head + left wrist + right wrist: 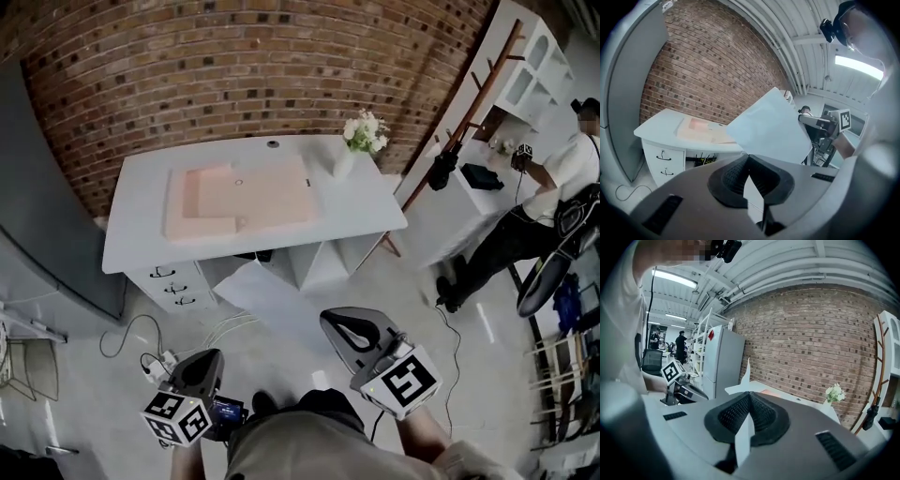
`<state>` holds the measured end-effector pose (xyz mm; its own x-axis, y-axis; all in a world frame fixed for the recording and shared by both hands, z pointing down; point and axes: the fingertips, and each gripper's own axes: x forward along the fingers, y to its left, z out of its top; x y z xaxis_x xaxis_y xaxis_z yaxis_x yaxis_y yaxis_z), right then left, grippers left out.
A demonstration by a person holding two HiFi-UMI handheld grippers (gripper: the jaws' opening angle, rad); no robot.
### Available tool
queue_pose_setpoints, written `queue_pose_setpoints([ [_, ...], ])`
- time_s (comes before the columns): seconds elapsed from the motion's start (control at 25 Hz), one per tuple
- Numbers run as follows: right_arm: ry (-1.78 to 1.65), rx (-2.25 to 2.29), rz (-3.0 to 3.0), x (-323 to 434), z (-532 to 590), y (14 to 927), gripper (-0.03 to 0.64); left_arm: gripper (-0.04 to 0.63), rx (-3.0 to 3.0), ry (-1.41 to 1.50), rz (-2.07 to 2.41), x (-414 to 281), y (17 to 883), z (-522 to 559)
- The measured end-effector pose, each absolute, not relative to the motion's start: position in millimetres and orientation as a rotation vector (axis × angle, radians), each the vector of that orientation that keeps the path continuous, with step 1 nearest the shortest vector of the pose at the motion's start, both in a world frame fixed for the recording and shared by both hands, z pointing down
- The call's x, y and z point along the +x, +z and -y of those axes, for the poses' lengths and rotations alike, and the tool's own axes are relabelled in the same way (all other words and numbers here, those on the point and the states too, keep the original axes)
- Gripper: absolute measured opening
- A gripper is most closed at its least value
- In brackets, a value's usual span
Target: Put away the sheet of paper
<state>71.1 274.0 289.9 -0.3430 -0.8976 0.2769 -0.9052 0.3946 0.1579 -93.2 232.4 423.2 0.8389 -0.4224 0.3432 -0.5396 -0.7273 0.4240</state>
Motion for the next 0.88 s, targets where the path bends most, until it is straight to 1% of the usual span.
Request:
queue_pose_setpoints([
  [0.36, 0.061, 1.682, 2.237, 109, -259, 286, 0.023, 0.014, 2.555, 0.295, 0.504, -14, 421, -204],
  [0.64, 0.071, 1.704, 2.257, 144, -234, 290, 0.023, 0.014, 2.581, 0.316, 0.451, 39, 422, -181],
  [0.88, 0.129, 1.698, 2.253, 194, -214, 307, 0.023, 0.014, 2.622, 0.367, 0.414, 100, 422, -154],
])
